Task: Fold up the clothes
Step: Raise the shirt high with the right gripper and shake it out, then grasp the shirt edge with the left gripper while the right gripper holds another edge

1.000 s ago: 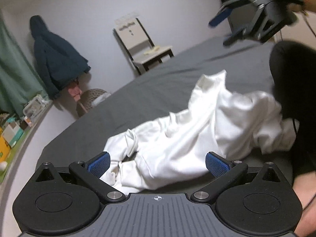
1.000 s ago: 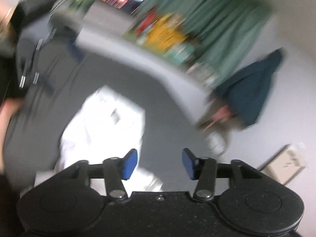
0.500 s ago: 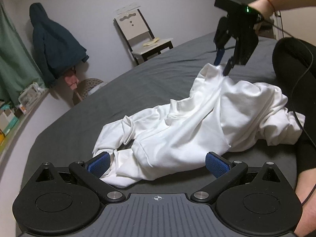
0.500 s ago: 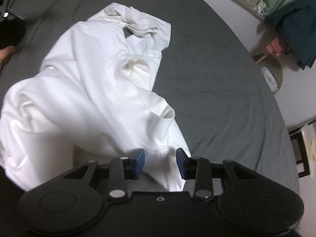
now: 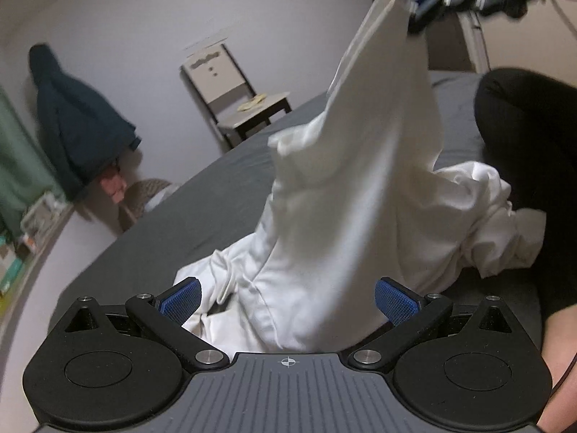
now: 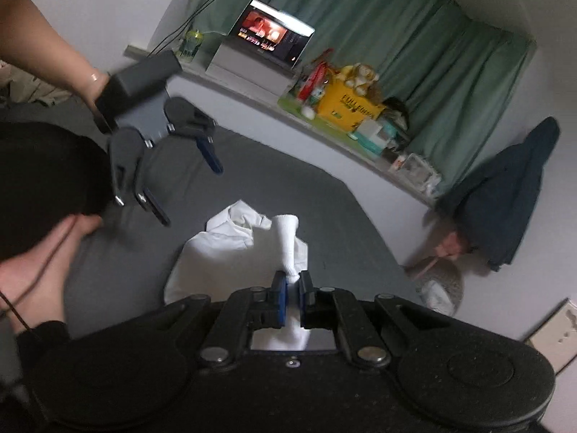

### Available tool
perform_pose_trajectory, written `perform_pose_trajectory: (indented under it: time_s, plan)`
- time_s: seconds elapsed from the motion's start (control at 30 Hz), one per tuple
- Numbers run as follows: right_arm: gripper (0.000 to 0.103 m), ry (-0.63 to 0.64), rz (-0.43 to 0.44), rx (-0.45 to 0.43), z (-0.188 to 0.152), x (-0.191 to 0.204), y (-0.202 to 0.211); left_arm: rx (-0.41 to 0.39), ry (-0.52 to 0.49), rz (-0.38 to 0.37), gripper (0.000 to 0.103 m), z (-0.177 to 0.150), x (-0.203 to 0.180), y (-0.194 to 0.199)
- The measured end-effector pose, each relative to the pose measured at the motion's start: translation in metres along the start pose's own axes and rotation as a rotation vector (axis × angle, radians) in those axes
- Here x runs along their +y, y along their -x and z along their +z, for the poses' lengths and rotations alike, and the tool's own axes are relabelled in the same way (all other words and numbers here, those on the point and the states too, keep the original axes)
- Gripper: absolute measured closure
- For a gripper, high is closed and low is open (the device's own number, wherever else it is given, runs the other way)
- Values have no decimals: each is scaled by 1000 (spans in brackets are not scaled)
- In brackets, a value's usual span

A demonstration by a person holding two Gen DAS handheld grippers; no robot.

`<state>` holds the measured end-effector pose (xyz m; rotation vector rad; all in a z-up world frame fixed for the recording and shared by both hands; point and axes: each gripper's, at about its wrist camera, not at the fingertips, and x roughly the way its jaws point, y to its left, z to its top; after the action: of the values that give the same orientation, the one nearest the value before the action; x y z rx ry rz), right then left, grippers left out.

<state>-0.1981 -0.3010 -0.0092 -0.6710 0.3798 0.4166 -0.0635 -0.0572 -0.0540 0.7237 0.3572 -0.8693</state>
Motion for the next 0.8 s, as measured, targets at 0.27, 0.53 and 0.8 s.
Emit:
perform_pose_trajectory:
  time_s: [0.27, 0.53, 0.8]
  plan:
    - [96, 76, 72, 14, 4, 32, 46, -141, -230, -3, 0, 27, -21, 3]
    - [96, 53, 222, 52, -17, 75, 58, -130, -515, -147, 0, 47, -28, -11]
    - [96, -16, 260, 95, -39, 83, 63, -44, -830, -278, 41, 59, -56, -49]
